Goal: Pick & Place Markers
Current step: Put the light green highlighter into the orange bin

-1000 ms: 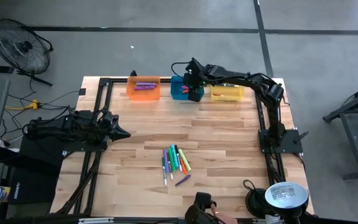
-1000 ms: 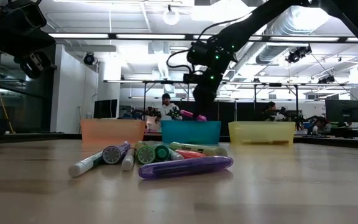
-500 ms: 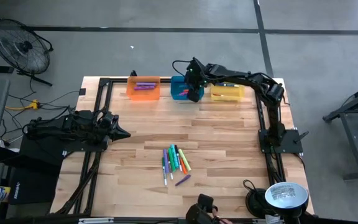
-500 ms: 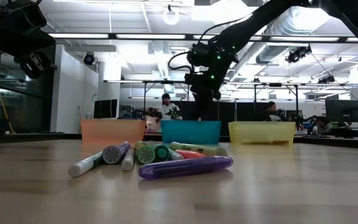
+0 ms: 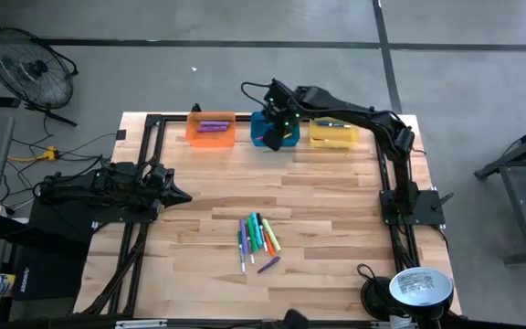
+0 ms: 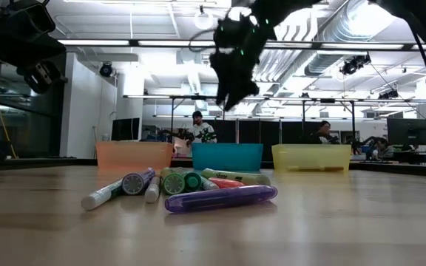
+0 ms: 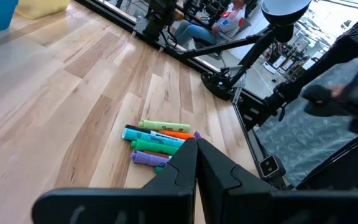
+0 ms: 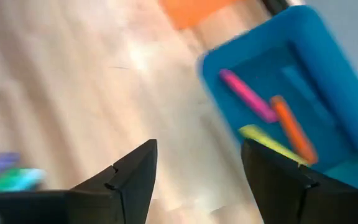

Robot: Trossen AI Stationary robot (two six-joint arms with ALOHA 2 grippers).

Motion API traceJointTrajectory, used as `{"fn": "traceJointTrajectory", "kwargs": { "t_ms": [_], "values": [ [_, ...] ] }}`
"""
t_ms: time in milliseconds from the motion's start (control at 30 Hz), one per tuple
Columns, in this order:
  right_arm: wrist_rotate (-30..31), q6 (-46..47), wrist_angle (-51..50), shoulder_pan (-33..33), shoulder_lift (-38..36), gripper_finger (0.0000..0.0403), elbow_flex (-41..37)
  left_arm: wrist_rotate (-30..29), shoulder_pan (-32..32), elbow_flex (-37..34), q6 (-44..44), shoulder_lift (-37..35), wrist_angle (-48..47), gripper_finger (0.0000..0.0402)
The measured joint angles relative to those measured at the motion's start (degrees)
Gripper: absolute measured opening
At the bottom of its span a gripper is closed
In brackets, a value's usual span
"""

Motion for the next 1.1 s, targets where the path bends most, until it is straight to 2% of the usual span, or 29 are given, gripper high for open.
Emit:
{"fn": "traceJointTrajectory", "kwargs": {
  "t_ms": [200,367,467,867,1100],
  "values": [
    [-3.1,11.1,-5.3,4.8,0.0,0.0216,6.1,0.0,0.0,0.0,0.0,0.0,0.0,0.0001],
    [-6.2,19.6,-5.5,10.4,0.0,0.0216,6.8,0.0,0.0,0.0,0.0,0.0,0.0,0.0001],
    [-5.9,23.1,-5.4,14.8,0.0,0.0213,6.8,0.0,0.0,0.0,0.0,0.0,0.0,0.0001],
    [9.4,38.9,-5.7,31.0,0.3,0.0211,6.7,0.0,0.0,0.0,0.0,0.0,0.0,0.0001],
    [12.7,45.5,-7.9,36.5,3.4,0.0209,6.6,0.0,0.0,0.0,0.0,0.0,0.0,0.0001]
  ]
}}
